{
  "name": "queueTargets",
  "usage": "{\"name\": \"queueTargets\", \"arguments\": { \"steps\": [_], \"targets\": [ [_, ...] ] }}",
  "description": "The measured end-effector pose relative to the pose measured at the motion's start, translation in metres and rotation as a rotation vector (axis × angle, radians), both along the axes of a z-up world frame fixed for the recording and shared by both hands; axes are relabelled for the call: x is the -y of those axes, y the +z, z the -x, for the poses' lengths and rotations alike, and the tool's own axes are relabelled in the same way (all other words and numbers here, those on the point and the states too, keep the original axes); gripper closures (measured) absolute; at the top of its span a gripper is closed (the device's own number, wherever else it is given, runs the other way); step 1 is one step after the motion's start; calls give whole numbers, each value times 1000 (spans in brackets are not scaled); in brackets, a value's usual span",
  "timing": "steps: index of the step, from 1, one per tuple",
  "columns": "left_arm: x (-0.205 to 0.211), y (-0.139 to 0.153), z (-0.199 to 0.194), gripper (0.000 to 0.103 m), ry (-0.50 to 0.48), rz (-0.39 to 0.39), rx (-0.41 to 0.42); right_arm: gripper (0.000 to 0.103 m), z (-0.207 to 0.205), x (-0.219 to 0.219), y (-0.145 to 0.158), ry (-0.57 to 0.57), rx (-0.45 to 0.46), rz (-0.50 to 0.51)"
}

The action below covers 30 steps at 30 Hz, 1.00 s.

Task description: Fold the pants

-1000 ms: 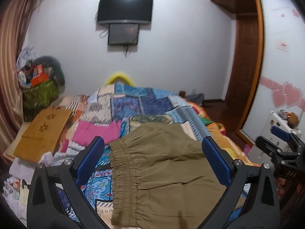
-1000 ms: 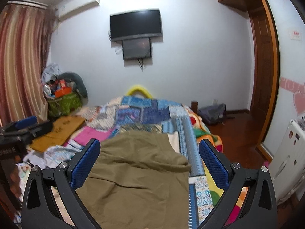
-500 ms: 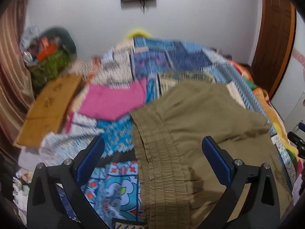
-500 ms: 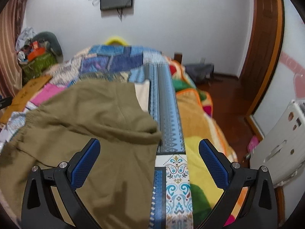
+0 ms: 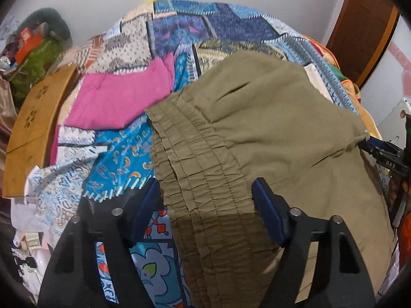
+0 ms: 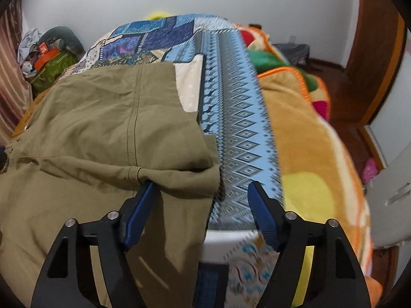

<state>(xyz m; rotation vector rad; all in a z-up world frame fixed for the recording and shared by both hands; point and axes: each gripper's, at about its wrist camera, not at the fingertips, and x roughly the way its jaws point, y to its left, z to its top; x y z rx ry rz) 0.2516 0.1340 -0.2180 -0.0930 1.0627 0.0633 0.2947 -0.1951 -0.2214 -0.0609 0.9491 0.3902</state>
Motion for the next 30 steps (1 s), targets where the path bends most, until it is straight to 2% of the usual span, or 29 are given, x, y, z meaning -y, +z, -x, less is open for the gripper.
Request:
{"name": "queueTargets", "arguments": {
  "steps": [3, 4, 9, 10, 11, 16, 18, 22, 25, 27, 30],
  "targets": [
    [-8, -6, -1, 28, 2, 38, -2, 56, -6, -4, -6, 36, -27, -38],
    [-11, -7, -1, 28, 6, 40, 1, 67, -5, -6, -6, 53, -28, -44],
    [-14, -9, -1, 28, 2, -9, 18, 74, -5, -15, -10, 72, -19, 6],
    [-16, -9, -2, 28, 10, -29, 18, 79, -5, -16, -11, 76, -19, 13],
    [-18, -9, -3, 28, 11, -36, 17, 91, -5, -17, -11, 71, -18, 26],
    [-23, -10, -7, 28, -5, -33, 14, 93, -10, -9, -13, 52, -51, -3],
    [-21, -9, -7, 28, -29, -50, 18, 93, -9, -10, -12, 54, -49, 18],
    [-22, 0, -5, 28, -34, -37, 20, 93, -10, -16, -7, 51, -50, 56],
    [-22, 14, 0, 28, -24, -71, 49, 93, -5, -14, 5, 39, -42, 73],
    [-24, 23, 0, 28, -17, -77, 68, 89, 0, -12, 19, 48, -19, 44],
    [-32, 35, -5, 26, 8, -51, 90, 66, 3, -10, 39, 52, 37, 23]
  ]
}}
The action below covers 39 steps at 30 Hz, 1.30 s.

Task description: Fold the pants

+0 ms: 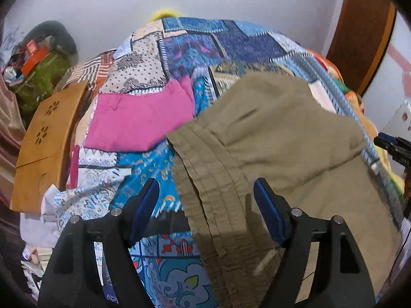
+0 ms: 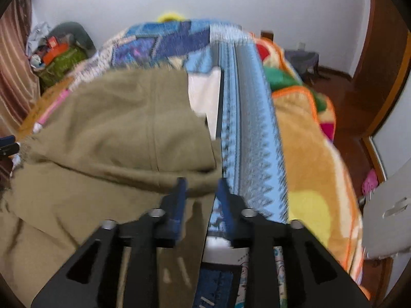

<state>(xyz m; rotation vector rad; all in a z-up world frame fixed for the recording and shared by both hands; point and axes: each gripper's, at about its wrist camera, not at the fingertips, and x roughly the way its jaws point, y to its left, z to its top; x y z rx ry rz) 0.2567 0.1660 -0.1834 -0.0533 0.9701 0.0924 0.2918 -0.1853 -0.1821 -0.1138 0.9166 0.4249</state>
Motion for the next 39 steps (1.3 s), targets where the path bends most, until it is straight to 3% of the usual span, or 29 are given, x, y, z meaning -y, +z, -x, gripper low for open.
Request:
{"name": "queueTargets", "arguments": {
  "steps": [2, 4, 8, 13, 15, 17, 19, 23, 31, 36, 39],
  "targets": [
    [-5, 2, -7, 24, 14, 19, 8, 51, -3, 0, 12, -4, 46, -20],
    [-8, 0, -16, 24, 21, 35, 0, 46, -13, -3, 17, -8, 63, -36],
    [-11, -18, -34, 23, 12, 105, -65, 46, -33, -9, 6, -19, 43, -50],
    [-8, -46, -47, 23, 4, 176, -142, 46, -55, -16, -29, 19, -77, -92],
    [-5, -52, -49, 23, -3, 175, -156, 52, -59, -21, -41, 36, -115, -110],
    [-2, -56, -51, 25, -7, 143, -149, 68, -59, -26, -49, 55, -141, -104],
    [-1, -56, -51, 31, -3, 97, -125, 82, -55, -31, -52, 66, -97, -37],
    [-3, -54, -50, 34, 26, 26, -100, 92, -52, -32, -54, 74, -45, 21],
    [-8, -58, -48, 31, 42, -2, -94, 93, -49, -43, -60, 102, 13, 169],
    [-15, -40, -39, 31, 22, 86, -93, 92, -53, -42, -51, 92, -4, 201],
    [-20, -24, -33, 31, 31, 83, -51, 88, -49, -40, -37, 90, -7, 220]
  ]
}}
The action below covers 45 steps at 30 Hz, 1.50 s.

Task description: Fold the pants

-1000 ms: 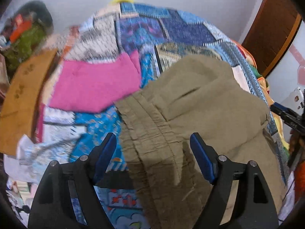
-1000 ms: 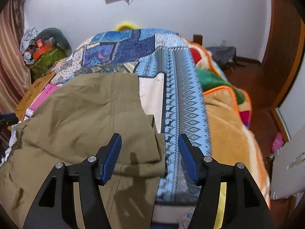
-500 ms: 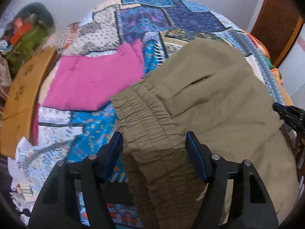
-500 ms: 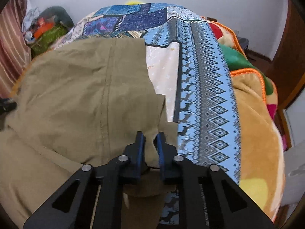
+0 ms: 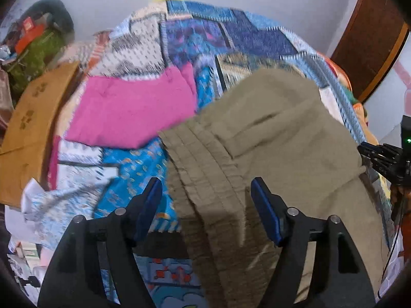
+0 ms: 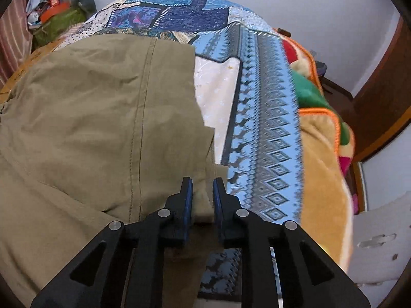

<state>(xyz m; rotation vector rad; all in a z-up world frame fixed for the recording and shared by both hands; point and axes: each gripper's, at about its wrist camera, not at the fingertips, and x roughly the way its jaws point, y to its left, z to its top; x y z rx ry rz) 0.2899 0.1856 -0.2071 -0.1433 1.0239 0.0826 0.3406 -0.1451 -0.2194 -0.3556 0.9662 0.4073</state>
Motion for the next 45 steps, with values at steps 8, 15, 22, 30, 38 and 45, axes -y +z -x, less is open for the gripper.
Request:
{"name": "queueTargets", "arguments": {
  "steps": [8, 15, 22, 30, 38, 45],
  "targets": [
    [-25, 18, -25, 29, 44, -29, 31, 64, 0, 0, 57, 27, 110, -172],
    [-46, -19, -66, 28, 69, -1, -38, 49, -46, -32, 60, 25, 124, -221],
    [-50, -58, -88, 28, 37, 81, -99, 49, -101, -60, 28, 31, 77, -203],
    [-52, -71, -92, 43, 26, 192, -93, 57, -148, -77, -4, -2, 7, -224],
    [-37, -53, -85, 57, 22, 47, -48, 99, -131, -91, 1, 19, 60, -206],
    [-35, -3, -71, 60, 40, -50, 73, 100, -110, -70, 45, 11, 173, -229]
  ]
}}
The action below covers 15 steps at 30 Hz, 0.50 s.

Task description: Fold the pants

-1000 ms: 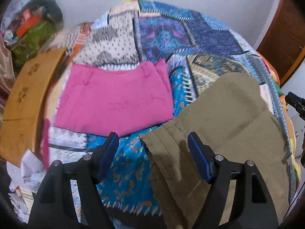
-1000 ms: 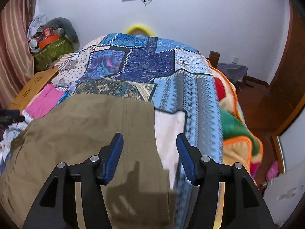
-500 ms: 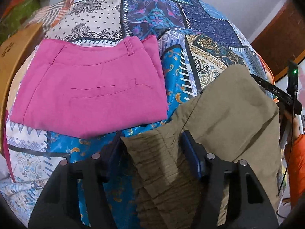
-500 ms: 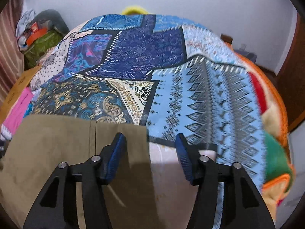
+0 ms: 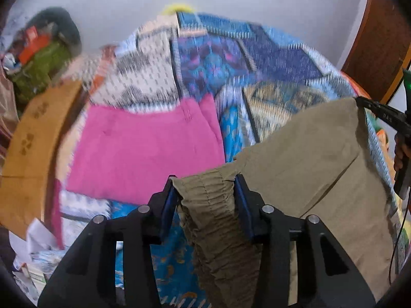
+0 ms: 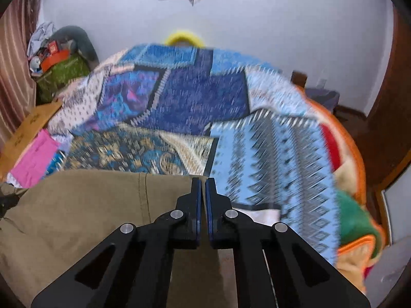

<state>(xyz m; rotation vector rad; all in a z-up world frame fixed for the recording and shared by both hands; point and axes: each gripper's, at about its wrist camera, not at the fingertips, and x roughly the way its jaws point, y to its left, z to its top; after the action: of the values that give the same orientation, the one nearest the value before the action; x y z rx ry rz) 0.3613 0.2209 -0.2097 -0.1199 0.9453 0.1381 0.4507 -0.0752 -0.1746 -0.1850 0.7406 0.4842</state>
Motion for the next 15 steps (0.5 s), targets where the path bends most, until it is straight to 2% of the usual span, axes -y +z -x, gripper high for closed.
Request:
{"name": "queueTargets", "arguments": {
  "steps": [3, 7, 9, 15],
  "targets": [
    [-1, 34, 2, 59, 7, -12, 77, 100, 8, 4, 29, -16, 79, 17],
    [3, 77, 2, 59, 19, -42, 160, 101, 14, 11, 67, -51, 134, -38],
    [6, 89, 5, 59, 9, -48, 177, 101, 22, 17, 89, -57, 159, -63],
    [17, 110, 38, 59, -35, -54, 216, 101, 60, 38, 125, -35, 196, -116]
  ]
}}
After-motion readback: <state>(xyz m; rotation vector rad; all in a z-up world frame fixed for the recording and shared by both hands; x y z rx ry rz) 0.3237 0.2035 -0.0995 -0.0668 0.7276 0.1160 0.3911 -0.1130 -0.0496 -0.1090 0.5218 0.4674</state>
